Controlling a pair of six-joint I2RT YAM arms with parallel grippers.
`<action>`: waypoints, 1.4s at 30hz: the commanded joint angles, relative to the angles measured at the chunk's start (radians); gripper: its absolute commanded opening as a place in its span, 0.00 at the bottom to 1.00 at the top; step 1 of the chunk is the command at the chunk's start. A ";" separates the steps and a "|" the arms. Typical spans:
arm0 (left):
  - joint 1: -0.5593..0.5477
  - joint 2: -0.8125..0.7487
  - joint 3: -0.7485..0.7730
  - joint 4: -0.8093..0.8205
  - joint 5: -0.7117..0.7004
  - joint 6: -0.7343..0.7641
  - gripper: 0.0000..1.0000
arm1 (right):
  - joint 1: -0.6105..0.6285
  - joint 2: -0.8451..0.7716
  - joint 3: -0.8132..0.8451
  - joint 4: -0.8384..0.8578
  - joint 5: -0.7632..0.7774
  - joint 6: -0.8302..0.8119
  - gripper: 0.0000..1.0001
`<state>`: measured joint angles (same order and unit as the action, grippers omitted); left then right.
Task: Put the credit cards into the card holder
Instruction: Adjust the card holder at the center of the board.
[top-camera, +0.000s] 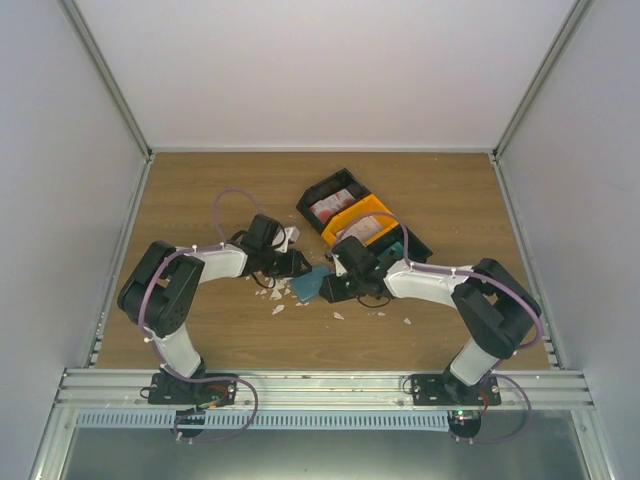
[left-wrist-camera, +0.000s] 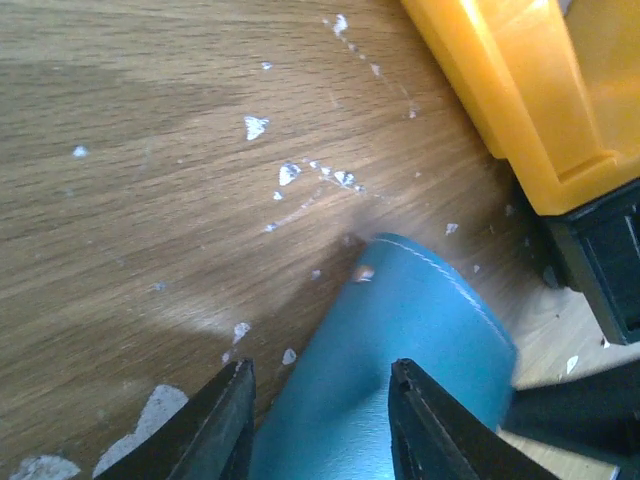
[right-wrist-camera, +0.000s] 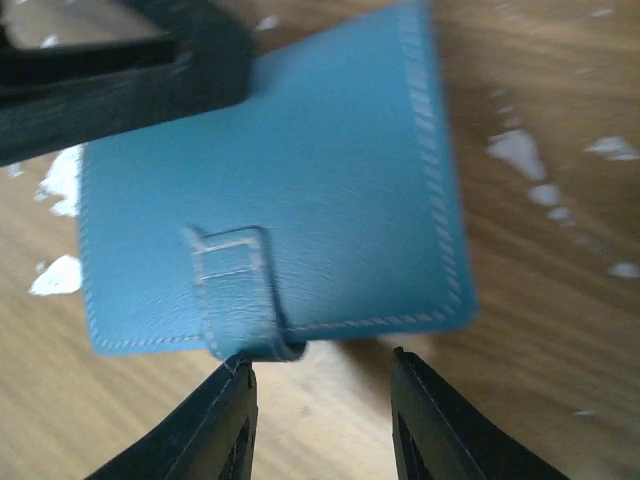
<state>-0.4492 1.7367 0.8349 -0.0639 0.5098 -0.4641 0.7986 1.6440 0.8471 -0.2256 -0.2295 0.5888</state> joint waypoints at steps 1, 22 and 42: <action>0.001 -0.001 -0.008 0.037 0.046 0.022 0.38 | -0.033 0.020 0.025 -0.032 0.131 0.016 0.38; -0.006 -0.165 -0.159 0.019 -0.016 -0.039 0.44 | -0.060 -0.019 -0.054 0.022 0.170 0.027 0.32; -0.005 -0.225 -0.146 -0.024 -0.053 -0.039 0.48 | -0.029 0.001 0.033 0.178 -0.037 -0.126 0.40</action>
<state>-0.4500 1.5711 0.6712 -0.0837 0.4831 -0.5072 0.7601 1.6527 0.8413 -0.1001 -0.2363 0.5011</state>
